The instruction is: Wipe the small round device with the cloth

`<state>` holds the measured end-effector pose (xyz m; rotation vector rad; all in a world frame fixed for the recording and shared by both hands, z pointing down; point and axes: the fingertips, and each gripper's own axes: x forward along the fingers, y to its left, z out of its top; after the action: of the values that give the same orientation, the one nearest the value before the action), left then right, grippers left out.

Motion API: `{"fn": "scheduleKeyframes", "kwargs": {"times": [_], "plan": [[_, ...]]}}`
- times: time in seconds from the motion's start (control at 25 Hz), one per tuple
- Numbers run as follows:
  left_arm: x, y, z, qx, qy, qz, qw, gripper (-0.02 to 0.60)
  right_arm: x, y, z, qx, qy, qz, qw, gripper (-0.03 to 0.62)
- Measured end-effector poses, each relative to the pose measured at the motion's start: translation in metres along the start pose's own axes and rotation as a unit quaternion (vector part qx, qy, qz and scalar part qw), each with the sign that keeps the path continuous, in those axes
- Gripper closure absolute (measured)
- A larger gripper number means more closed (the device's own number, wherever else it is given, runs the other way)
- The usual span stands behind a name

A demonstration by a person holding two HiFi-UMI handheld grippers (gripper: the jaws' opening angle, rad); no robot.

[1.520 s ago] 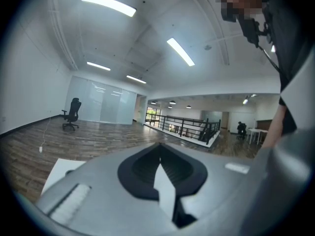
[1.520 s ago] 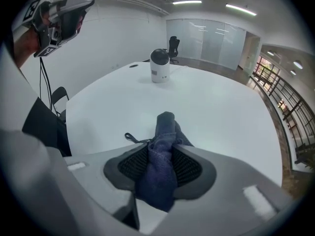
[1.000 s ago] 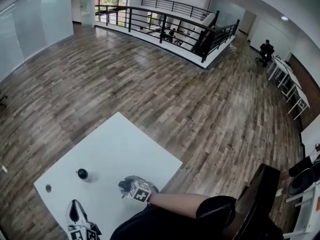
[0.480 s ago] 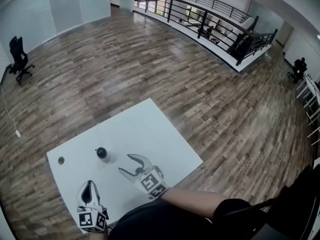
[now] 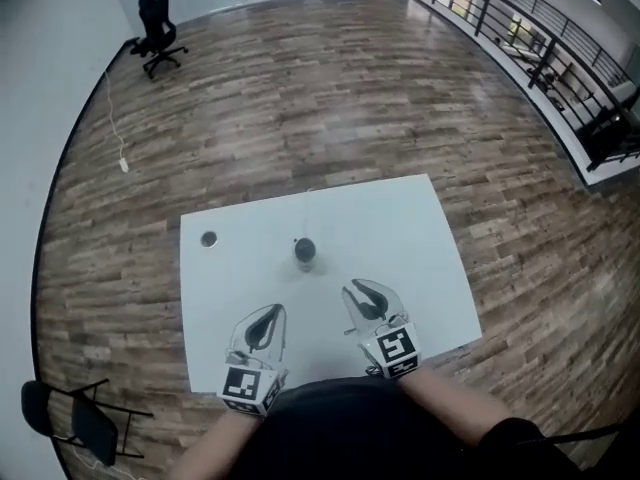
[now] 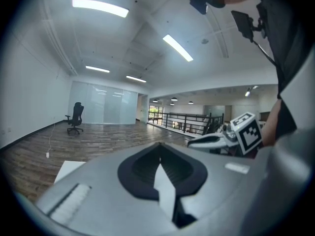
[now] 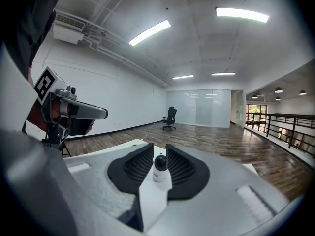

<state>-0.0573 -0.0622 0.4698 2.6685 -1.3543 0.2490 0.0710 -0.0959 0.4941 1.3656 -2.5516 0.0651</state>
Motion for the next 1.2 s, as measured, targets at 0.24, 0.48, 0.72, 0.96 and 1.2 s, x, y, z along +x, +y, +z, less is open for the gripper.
{"fn": "scheduleKeyframes", "kwargs": {"times": [0.24,0.48,0.72,0.96,1.2], "plan": [[-0.01,-0.015,-0.008,0.0,0.021,0.006,0.9998,0.575,-0.009,0.021,-0.024,0.016,0.027,0.05,0.998,0.592],[-0.013,-0.018,-0.009,-0.016,0.032,0.01,0.9993,0.575,-0.018,0.027,-0.06,0.028,0.074,0.038,0.996,0.592],[-0.014,-0.021,-0.008,-0.008,0.025,-0.015,0.9995,0.575,-0.015,0.019,-0.068,0.053,0.087,0.017,0.995,0.592],[-0.031,-0.008,-0.004,-0.011,0.012,0.004,0.9999,0.575,-0.01,0.028,-0.078,0.073,0.087,0.006,0.994,0.592],[-0.027,0.007,-0.017,-0.031,0.001,-0.001,0.9995,0.575,-0.001,0.027,-0.085,0.067,0.095,-0.006,0.993,0.592]]}}
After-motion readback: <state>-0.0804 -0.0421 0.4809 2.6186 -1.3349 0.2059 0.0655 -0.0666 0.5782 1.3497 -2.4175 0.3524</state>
